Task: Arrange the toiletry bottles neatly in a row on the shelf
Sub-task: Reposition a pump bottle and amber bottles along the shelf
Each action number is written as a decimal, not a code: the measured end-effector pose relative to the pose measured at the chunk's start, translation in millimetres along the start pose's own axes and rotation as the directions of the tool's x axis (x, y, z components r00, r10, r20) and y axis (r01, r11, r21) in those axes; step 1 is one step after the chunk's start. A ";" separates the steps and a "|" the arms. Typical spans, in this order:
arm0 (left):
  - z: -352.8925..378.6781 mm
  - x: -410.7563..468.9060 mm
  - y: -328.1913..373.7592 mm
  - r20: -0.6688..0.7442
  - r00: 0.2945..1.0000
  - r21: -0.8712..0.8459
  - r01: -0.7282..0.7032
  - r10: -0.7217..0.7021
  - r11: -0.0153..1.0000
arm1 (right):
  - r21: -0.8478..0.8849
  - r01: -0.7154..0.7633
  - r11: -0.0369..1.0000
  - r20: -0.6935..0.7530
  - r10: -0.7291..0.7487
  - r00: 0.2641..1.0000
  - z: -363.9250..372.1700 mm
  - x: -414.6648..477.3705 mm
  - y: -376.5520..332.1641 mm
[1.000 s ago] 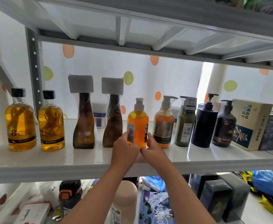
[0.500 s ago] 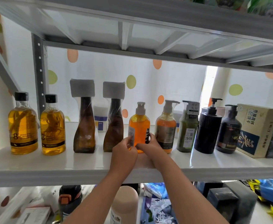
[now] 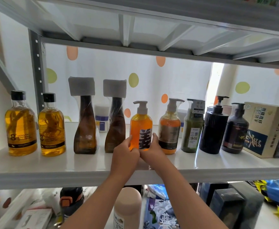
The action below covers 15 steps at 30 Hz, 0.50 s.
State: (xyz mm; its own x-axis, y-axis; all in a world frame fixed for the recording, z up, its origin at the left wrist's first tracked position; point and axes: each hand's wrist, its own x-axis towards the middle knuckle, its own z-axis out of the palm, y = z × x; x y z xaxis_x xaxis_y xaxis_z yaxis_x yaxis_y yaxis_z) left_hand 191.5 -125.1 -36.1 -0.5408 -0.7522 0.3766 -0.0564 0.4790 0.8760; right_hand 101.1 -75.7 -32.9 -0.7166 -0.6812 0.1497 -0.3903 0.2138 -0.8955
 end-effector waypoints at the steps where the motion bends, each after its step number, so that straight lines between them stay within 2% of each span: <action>1: 1.7 -3.3 0.1 -0.033 0.999 0.027 -0.012 0.013 1.000 | -0.008 -0.002 1.000 0.010 0.002 1.000 0.8 0.0 -0.7; 3: 3.8 -4.6 1.3 -0.022 1.000 0.033 -0.014 0.015 0.999 | 0.015 0.010 1.000 0.011 -0.010 1.000 0.6 0.1 0.1; 7: -3.1 4.1 3.6 0.131 0.991 -0.046 0.034 -0.028 0.998 | 0.094 0.045 0.995 -0.058 -0.040 0.998 -2.5 -7.2 5.2; 11: -9.9 10.5 2.1 0.273 0.961 -0.126 0.080 -0.043 0.989 | 0.011 0.108 0.994 -0.171 -0.105 0.980 1.5 -15.5 6.6; 15: -9.5 9.9 3.6 0.275 0.960 -0.135 0.090 -0.050 0.987 | -0.035 0.115 0.993 -0.217 -0.120 0.969 1.3 -19.3 5.2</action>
State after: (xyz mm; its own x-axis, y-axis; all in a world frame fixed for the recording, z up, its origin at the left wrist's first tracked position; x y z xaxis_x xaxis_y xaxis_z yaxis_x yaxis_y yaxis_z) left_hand 193.9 -135.2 -26.4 -0.7474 -0.6216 0.2345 0.0089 0.3436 0.9391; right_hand 113.6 -62.3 -41.1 -0.7729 -0.5339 0.3429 -0.4898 0.1584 -0.8573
